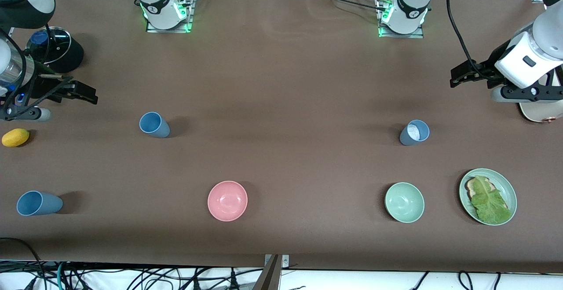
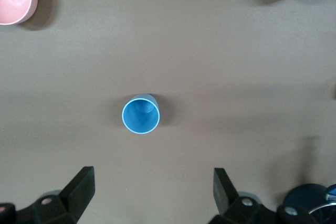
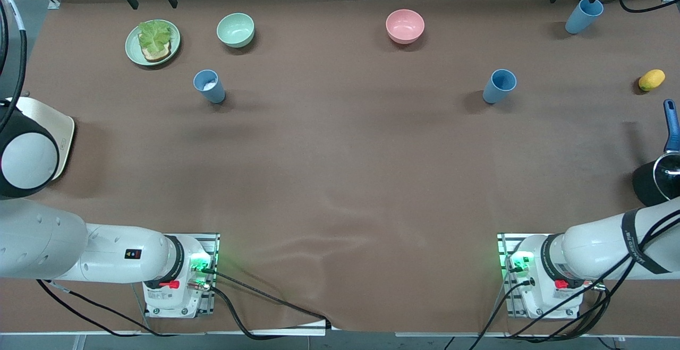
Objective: Stack blue cups with both arms
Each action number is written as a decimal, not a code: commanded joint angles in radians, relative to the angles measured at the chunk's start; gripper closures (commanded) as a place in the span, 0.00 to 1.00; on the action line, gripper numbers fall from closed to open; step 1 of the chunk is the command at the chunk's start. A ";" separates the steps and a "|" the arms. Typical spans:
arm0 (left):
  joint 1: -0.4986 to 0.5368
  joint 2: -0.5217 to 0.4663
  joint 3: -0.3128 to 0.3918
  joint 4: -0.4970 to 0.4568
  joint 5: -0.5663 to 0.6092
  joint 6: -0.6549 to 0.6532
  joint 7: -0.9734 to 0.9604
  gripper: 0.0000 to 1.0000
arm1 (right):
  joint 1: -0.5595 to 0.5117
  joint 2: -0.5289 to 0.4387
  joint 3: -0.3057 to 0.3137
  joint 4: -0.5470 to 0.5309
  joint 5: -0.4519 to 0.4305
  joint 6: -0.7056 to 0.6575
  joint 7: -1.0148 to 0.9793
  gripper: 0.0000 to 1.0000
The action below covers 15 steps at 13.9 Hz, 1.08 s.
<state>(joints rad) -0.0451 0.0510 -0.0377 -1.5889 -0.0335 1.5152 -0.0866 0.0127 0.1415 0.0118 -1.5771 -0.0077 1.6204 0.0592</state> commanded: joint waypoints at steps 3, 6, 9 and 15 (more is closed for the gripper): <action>0.014 0.062 -0.007 -0.028 0.104 0.068 0.088 0.00 | -0.014 0.047 0.005 0.002 -0.001 -0.004 0.004 0.00; 0.059 0.110 -0.008 -0.115 0.099 0.208 0.213 0.00 | -0.017 0.113 0.005 0.003 0.008 0.015 0.008 0.00; 0.096 0.124 -0.010 -0.319 0.096 0.464 0.274 0.00 | -0.045 0.179 0.005 -0.015 0.020 0.015 0.063 0.00; 0.090 0.174 -0.016 -0.569 0.092 0.838 0.261 0.04 | -0.088 0.247 0.005 -0.029 0.089 0.019 0.053 0.00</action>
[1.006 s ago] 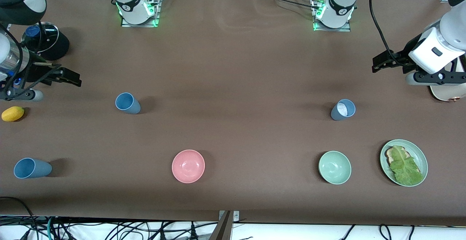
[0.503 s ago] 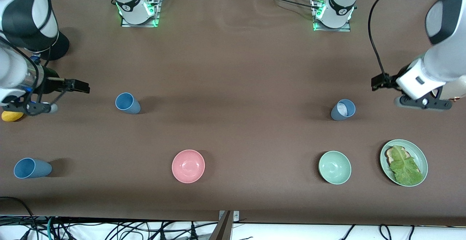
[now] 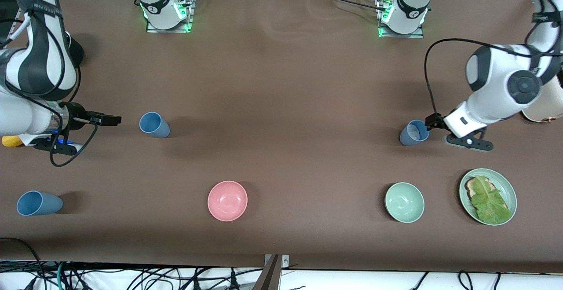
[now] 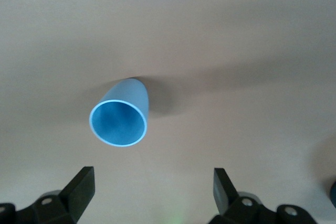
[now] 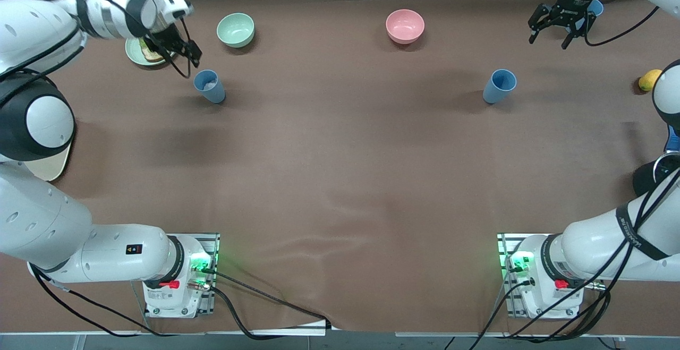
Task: Stack blue cups with both arms
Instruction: 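Grasp the tissue cup with the left gripper while the right gripper reaches, then set the tissue cup mid-table with the left gripper while the right gripper grasps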
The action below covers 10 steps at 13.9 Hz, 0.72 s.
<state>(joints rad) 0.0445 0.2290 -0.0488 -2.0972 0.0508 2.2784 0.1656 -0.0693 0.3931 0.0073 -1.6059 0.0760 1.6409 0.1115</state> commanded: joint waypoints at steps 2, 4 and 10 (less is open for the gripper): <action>0.000 0.047 -0.023 -0.064 0.009 0.108 0.009 0.19 | -0.001 0.010 0.010 -0.002 -0.015 -0.007 0.001 0.00; 0.002 0.101 -0.023 -0.058 0.010 0.171 0.009 0.48 | 0.000 0.026 0.011 0.003 -0.016 -0.006 0.001 0.00; -0.038 0.124 -0.032 0.018 0.006 0.080 -0.031 1.00 | 0.057 0.069 0.016 0.003 -0.042 0.009 0.050 0.00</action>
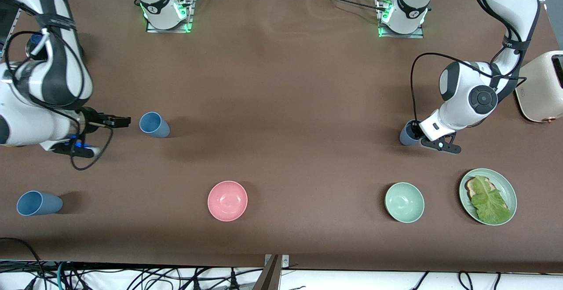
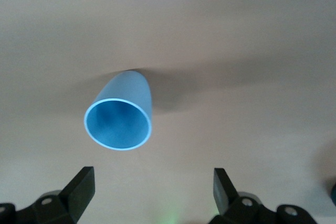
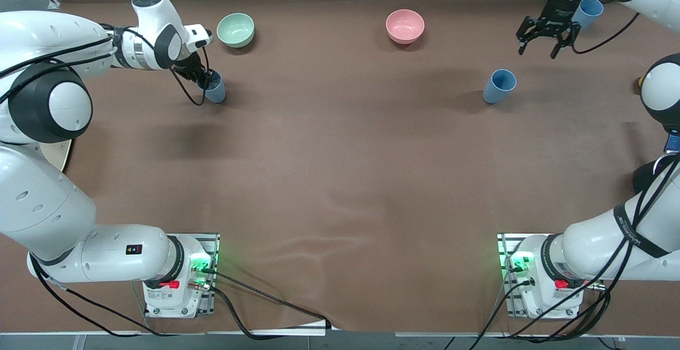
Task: Stack blue cups with both arms
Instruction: 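Set the tissue cup mid-table with the left gripper while the right gripper grasps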
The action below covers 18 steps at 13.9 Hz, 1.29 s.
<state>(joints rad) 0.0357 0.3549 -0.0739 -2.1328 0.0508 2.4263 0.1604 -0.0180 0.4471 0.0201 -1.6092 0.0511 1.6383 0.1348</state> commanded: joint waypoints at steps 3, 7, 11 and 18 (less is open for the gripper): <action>-0.071 0.007 -0.061 0.186 -0.058 -0.225 -0.094 1.00 | 0.015 -0.005 0.003 -0.092 -0.023 0.170 0.034 0.00; -0.215 0.064 -0.096 0.266 -0.222 -0.241 -0.301 1.00 | 0.017 -0.074 0.001 -0.260 -0.031 0.363 0.026 0.00; -0.342 0.174 -0.102 0.381 -0.315 -0.184 -0.363 1.00 | 0.017 -0.129 0.009 -0.350 -0.036 0.423 0.023 0.00; -0.454 0.268 -0.102 0.390 -0.315 -0.013 -0.535 1.00 | 0.017 -0.166 0.011 -0.495 -0.112 0.610 -0.003 0.00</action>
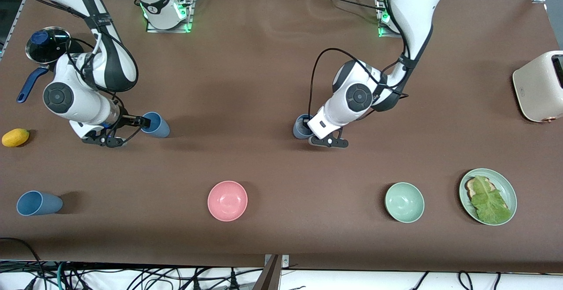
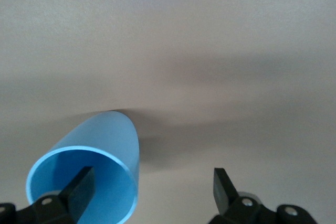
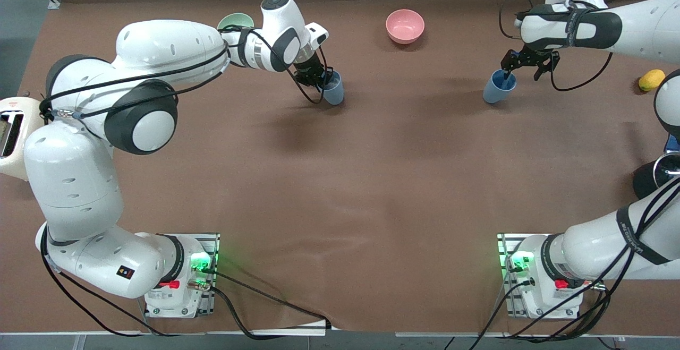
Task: Stack blue cups with both arms
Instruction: 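Set the tissue cup mid-table with the left gripper while the right gripper grasps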
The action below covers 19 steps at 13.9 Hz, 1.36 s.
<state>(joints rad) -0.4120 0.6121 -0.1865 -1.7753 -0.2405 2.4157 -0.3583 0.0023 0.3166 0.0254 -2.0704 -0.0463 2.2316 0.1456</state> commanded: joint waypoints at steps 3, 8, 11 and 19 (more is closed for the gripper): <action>-0.022 0.015 0.010 0.050 -0.023 0.014 -0.057 1.00 | -0.004 -0.015 0.005 -0.034 -0.010 0.019 -0.017 0.19; -0.007 -0.050 -0.004 0.085 -0.022 -0.036 -0.171 0.00 | -0.004 -0.007 0.005 -0.031 0.011 0.000 0.022 1.00; 0.008 -0.152 0.007 0.100 -0.005 -0.209 -0.162 0.00 | 0.004 -0.007 0.021 0.001 0.009 -0.058 0.011 1.00; 0.188 -0.338 0.009 0.324 0.111 -0.829 0.103 0.00 | 0.120 -0.004 0.143 0.415 0.092 -0.475 0.245 1.00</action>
<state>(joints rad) -0.2693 0.2681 -0.1724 -1.5466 -0.1795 1.7106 -0.3524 0.0515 0.3030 0.1555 -1.7381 0.0343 1.8046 0.2861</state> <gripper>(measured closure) 0.000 0.947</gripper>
